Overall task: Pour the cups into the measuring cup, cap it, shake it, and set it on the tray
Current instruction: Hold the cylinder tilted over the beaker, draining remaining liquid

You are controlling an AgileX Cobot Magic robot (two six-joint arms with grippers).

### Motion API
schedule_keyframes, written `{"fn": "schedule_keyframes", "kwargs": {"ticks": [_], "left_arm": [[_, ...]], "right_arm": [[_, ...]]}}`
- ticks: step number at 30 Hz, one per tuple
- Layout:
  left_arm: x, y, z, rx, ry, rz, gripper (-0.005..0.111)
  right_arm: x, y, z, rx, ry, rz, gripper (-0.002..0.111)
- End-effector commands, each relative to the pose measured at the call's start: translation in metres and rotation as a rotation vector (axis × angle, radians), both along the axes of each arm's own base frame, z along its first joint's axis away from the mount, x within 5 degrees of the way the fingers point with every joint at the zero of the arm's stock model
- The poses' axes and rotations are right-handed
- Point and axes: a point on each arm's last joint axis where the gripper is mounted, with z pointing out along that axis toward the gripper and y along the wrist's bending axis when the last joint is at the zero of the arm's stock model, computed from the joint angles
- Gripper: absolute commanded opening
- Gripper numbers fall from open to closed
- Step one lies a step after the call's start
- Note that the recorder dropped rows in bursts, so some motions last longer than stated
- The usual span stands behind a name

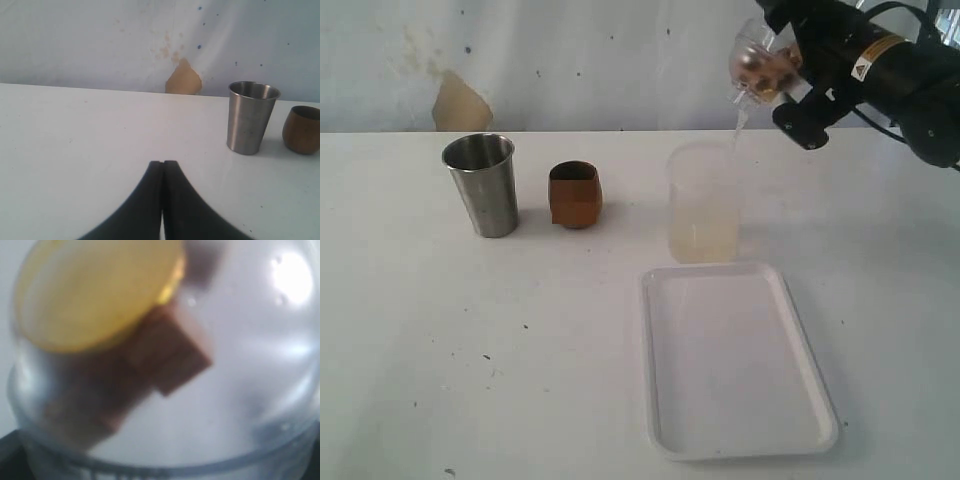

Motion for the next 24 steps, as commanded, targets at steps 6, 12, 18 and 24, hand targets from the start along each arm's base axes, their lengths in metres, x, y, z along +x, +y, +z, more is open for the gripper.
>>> {"fn": "schedule_keyframes", "kwargs": {"ticks": [6,12,18,24], "left_arm": [[-0.0001,-0.0001,-0.0005,0.002,-0.009,-0.001,0.000],[-0.0001,-0.0001,-0.0005,0.002,-0.009,-0.001,0.000],[-0.0001,-0.0001,-0.0005,0.002,-0.009,-0.001,0.000],[-0.0001,-0.0001,-0.0005,0.002,-0.009,-0.001,0.000]], "right_arm": [[-0.0023,-0.0007,0.0180,0.011,-0.109,0.018,0.000],[-0.0030,0.0004,0.0193,0.006,-0.127,0.032,0.000],[-0.0036,0.0017,0.0192,-0.010,-0.134,0.045,0.000],[-0.0037,0.0021,0.0189,-0.017,-0.133,0.049,0.000]]}}
